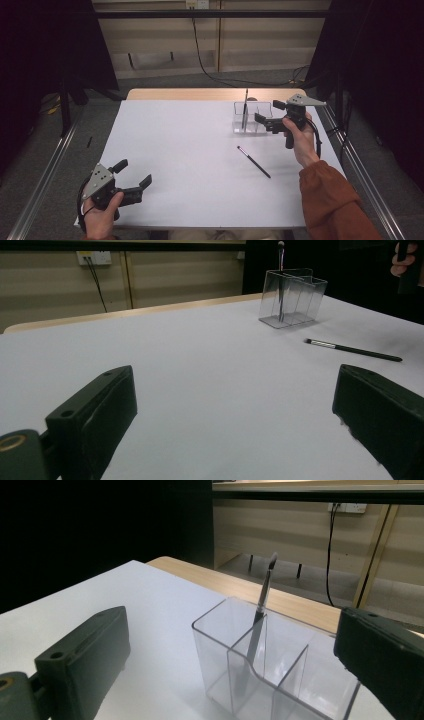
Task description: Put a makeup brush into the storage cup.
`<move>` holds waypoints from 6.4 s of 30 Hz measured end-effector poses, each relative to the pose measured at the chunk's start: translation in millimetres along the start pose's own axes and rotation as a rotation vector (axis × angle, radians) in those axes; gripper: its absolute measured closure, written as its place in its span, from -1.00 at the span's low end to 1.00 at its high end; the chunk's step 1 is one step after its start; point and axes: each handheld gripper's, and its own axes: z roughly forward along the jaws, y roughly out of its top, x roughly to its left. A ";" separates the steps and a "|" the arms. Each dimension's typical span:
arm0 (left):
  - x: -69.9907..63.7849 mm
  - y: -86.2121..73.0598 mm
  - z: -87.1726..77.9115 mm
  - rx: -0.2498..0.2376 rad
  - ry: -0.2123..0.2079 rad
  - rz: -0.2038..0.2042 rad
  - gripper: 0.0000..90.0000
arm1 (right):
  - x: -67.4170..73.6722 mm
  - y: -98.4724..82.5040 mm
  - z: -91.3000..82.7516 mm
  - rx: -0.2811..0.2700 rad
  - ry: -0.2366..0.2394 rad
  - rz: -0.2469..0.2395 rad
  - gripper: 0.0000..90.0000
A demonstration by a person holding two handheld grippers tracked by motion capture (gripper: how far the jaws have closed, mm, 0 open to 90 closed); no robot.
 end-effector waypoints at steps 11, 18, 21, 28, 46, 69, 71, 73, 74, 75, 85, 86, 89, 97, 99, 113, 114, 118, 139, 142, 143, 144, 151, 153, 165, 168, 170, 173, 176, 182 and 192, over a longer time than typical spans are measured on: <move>1.8 0.1 -1.5 -0.011 0.008 -0.007 -0.91 | 3.6 -12.4 -20.8 -0.005 0.040 0.010 -1.00; 0.5 0.9 -1.5 -0.014 0.000 0.004 -0.91 | 4.8 -22.9 -36.4 0.009 0.010 0.005 -1.00; 1.2 0.8 -0.9 -0.015 0.001 0.001 -0.91 | 6.9 -28.1 -42.9 0.014 0.011 0.003 -1.00; 2.4 0.9 -1.4 -0.018 0.012 -0.005 -0.93 | 10.9 -33.0 -62.0 0.000 0.004 -0.006 -1.00; 1.9 0.5 -3.6 -0.031 0.003 0.000 -0.93 | 27.4 -57.5 -101.5 -0.027 -0.017 0.008 -1.00; 0.4 -1.7 -8.8 -0.039 0.009 -0.003 -0.94 | 39.4 -85.8 -147.5 -0.008 -0.054 0.003 -1.00; -0.5 -1.5 -8.8 -0.045 0.009 -0.005 -0.94 | 39.4 -89.4 -152.8 -0.008 -0.064 0.005 -1.00; -0.7 -1.9 -9.3 -0.038 0.008 -0.001 -0.94 | 39.1 -92.3 -156.7 -0.008 -0.072 0.008 -1.00; -0.9 -1.9 -9.5 -0.040 0.008 -0.003 -0.94 | 39.3 -93.4 -159.4 -0.011 -0.076 0.014 -1.00; -0.8 -1.7 -9.6 -0.041 0.006 -0.002 -0.94 | 39.7 -94.0 -160.7 -0.016 -0.077 0.017 -1.00; -1.3 -1.2 -8.1 -0.036 0.000 0.002 -0.94 | 39.7 -96.5 -160.0 -0.009 -0.064 0.007 -1.00; -0.9 -1.3 -8.0 -0.035 0.000 0.002 -0.94 | 39.7 -96.3 -159.4 -0.011 -0.062 0.013 -1.00; 0.5 -1.8 -8.2 -0.034 0.001 0.001 -0.94 | 40.2 -95.6 -157.0 -0.010 -0.057 0.010 -1.00; 0.1 -1.8 -9.6 -0.039 0.004 0.000 -0.94 | 42.1 -93.9 -154.1 0.002 -0.048 -0.003 -1.00; 0.5 -1.9 -10.5 -0.040 0.005 -0.002 -0.94 | 42.4 -92.5 -151.7 0.004 -0.044 -0.006 -1.00; -0.5 0.1 -9.2 -0.034 0.006 0.014 -0.94 | 42.1 -81.3 -127.6 0.041 -0.035 0.020 -0.99; -0.2 0.3 -9.9 -0.036 0.007 0.016 -0.94 | 41.5 -81.0 -125.9 0.046 -0.036 0.016 -0.98; 1.3 -0.1 -11.1 -0.039 0.016 0.006 -0.94 | 39.4 -77.0 -121.5 0.037 -0.033 0.018 -0.96; 0.2 -0.8 -10.8 -0.034 0.020 0.006 -0.94 | 40.4 -46.4 -62.0 0.100 0.067 -0.049 -0.98; 0.7 -0.4 -9.5 -0.033 0.019 0.007 -0.94 | 41.8 -41.9 -52.7 0.170 0.079 -0.063 -0.98; 0.7 -0.2 -9.0 -0.033 0.017 0.008 -0.94 | 42.4 -41.3 -49.7 0.178 0.078 -0.068 -0.98; 0.7 -0.1 -8.7 -0.032 0.017 0.010 -0.94 | 43.0 -40.6 -46.3 0.189 0.076 -0.077 -0.98; 0.6 0.1 -6.9 -0.031 0.010 0.009 -0.94 | 41.3 -33.8 -32.0 0.244 0.090 -0.077 -0.96; 0.5 0.1 -6.6 -0.031 0.008 0.010 -0.94 | 41.4 -32.9 -26.0 0.279 0.104 -0.085 -0.94; 1.1 -0.3 -7.0 -0.026 0.014 0.016 -0.94 | 44.0 -22.0 0.3 0.412 0.154 -0.092 -0.95; 0.8 -0.3 -6.6 -0.025 0.010 0.015 -0.94 | 42.7 -20.4 3.9 0.452 0.151 -0.093 -0.95; 0.7 -0.2 -6.8 -0.026 0.007 0.016 -0.94 | 42.0 -18.8 5.9 0.472 0.145 -0.093 -0.94; 0.8 -0.4 -6.7 -0.024 0.009 0.015 -0.94 | 40.2 -16.7 9.4 0.512 0.152 -0.085 -0.86; 0.8 -0.4 -6.8 -0.025 0.010 0.016 -0.94 | 39.3 -15.3 13.4 0.546 0.157 -0.079 -0.76; 0.8 -0.5 -6.7 -0.024 0.007 0.016 -0.94 | 41.5 -9.8 22.5 0.627 0.162 -0.100 -0.69; 0.6 -0.7 -6.3 -0.025 0.009 0.011 -0.94 | 45.3 -1.2 37.1 0.775 0.178 -0.156 -0.71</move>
